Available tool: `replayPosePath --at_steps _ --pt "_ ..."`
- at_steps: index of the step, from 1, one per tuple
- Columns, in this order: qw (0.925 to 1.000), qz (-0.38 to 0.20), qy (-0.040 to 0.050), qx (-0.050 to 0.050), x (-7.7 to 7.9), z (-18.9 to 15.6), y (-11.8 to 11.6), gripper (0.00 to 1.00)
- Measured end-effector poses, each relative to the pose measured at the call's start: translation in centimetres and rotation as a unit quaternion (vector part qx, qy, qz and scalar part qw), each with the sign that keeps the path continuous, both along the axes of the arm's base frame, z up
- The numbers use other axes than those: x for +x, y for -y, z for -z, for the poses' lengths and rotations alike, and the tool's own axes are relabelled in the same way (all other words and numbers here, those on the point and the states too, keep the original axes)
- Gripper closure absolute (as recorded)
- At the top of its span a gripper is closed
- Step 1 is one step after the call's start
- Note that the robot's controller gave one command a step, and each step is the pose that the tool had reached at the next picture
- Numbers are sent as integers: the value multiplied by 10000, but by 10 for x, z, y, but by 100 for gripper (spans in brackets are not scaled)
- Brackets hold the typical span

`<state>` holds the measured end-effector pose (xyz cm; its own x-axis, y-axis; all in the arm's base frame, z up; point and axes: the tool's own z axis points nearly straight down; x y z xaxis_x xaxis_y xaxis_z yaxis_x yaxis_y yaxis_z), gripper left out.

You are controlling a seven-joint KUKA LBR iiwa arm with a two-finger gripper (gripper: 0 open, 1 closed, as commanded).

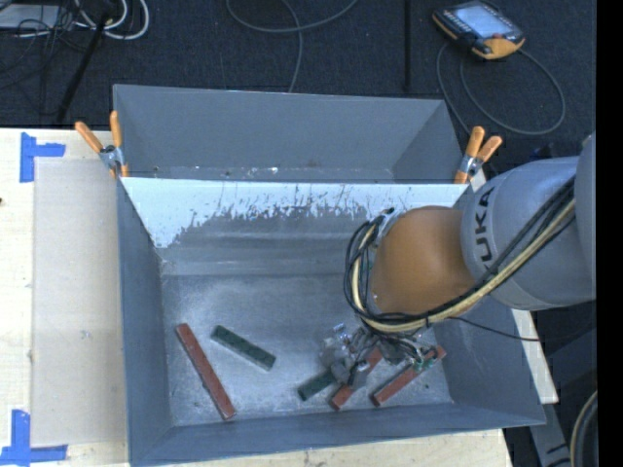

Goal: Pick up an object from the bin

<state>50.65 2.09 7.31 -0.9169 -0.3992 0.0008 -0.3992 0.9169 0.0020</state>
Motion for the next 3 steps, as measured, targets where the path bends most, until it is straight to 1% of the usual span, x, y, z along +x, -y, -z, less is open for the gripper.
replayPosePath --at_steps 1,2,3 --pt "10000 12 32 1 1 0 1 0" --pt "10000 24 -1 -7 0 1 2 100" --pt "10000 26 -1 -7 0 1 2 100"
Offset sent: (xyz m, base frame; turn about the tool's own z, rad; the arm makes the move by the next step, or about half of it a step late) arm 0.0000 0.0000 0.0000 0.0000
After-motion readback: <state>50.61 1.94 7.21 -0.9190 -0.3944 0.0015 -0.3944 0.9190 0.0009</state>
